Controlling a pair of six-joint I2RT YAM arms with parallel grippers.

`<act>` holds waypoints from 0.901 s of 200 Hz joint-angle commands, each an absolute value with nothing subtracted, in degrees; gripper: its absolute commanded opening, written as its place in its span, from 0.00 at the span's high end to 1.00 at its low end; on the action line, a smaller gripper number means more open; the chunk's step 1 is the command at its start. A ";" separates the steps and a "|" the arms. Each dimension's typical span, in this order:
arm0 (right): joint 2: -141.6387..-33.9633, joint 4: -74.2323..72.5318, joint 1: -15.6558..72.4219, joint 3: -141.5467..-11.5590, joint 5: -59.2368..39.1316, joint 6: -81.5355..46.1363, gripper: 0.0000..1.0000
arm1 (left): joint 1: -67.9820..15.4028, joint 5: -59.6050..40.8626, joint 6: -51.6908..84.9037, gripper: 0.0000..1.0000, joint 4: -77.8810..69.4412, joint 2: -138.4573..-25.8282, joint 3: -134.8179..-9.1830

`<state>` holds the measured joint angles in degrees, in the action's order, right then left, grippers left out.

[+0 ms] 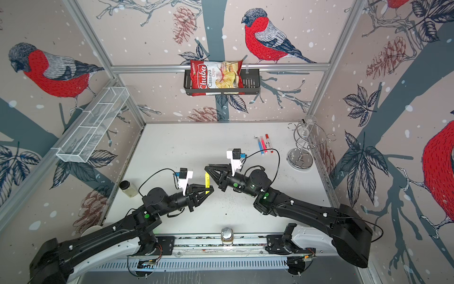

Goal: Insert the pens into the pen caps
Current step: 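Lower the clear cap onto the yellow highlighter tip with the right gripper, then close the right gripper on the capped highlighter while the left gripper holds its base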

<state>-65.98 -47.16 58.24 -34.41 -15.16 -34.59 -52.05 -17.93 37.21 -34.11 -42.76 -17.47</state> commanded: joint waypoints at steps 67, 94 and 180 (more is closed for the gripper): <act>-66.11 -30.66 58.99 -37.24 -22.86 -32.42 0.93 | -51.24 -7.35 37.88 1.00 -46.29 -43.01 -15.23; -64.92 -29.06 58.97 -38.45 -22.51 -31.61 0.65 | -51.29 -6.51 37.69 1.00 -44.96 -42.36 -14.03; -63.80 -27.60 58.80 -38.94 -21.30 -30.98 0.49 | -51.24 -6.77 38.00 1.00 -45.34 -42.55 -12.82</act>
<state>-63.77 -27.51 58.83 -38.68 -20.93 -31.46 -51.35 -7.31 38.70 -42.78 -42.57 -12.10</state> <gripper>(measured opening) 0.512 0.184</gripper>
